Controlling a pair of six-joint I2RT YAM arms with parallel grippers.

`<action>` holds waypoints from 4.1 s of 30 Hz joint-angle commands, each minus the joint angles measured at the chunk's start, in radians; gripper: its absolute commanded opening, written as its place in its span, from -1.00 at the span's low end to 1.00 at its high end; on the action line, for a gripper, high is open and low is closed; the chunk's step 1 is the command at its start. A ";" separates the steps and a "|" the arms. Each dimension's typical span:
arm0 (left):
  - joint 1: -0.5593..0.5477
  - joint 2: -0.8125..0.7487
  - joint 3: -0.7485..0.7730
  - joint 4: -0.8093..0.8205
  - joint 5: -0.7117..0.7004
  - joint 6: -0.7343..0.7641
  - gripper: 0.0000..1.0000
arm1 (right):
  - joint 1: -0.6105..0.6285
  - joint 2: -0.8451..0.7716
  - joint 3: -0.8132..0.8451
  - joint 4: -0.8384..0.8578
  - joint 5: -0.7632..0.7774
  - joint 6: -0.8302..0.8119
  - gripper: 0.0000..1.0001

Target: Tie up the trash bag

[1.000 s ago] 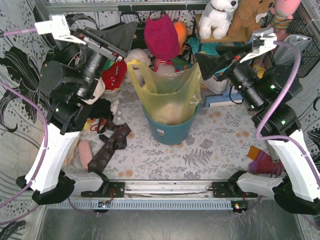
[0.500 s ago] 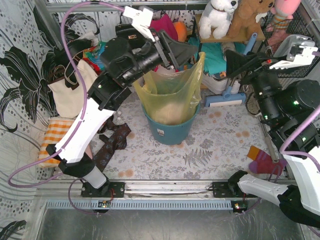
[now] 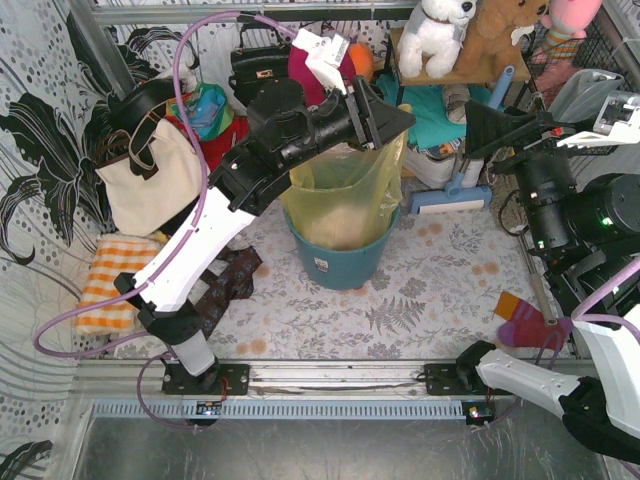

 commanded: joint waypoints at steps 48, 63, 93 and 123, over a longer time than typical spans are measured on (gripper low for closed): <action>0.169 -0.022 -0.156 0.314 0.386 -0.345 -1.00 | 0.002 -0.066 -0.316 0.221 -0.221 0.134 0.21; 0.187 0.011 -0.171 0.579 0.549 -0.567 -1.00 | 0.002 -0.049 -0.388 0.424 -0.467 -0.167 0.29; 0.215 -0.027 -0.285 0.648 0.575 -0.597 -1.00 | 0.002 0.013 -0.335 0.460 -0.593 -0.385 -0.63; 0.267 -0.097 -0.341 0.689 0.552 -0.537 -0.87 | 0.002 0.069 -0.257 0.374 -0.569 -0.394 0.42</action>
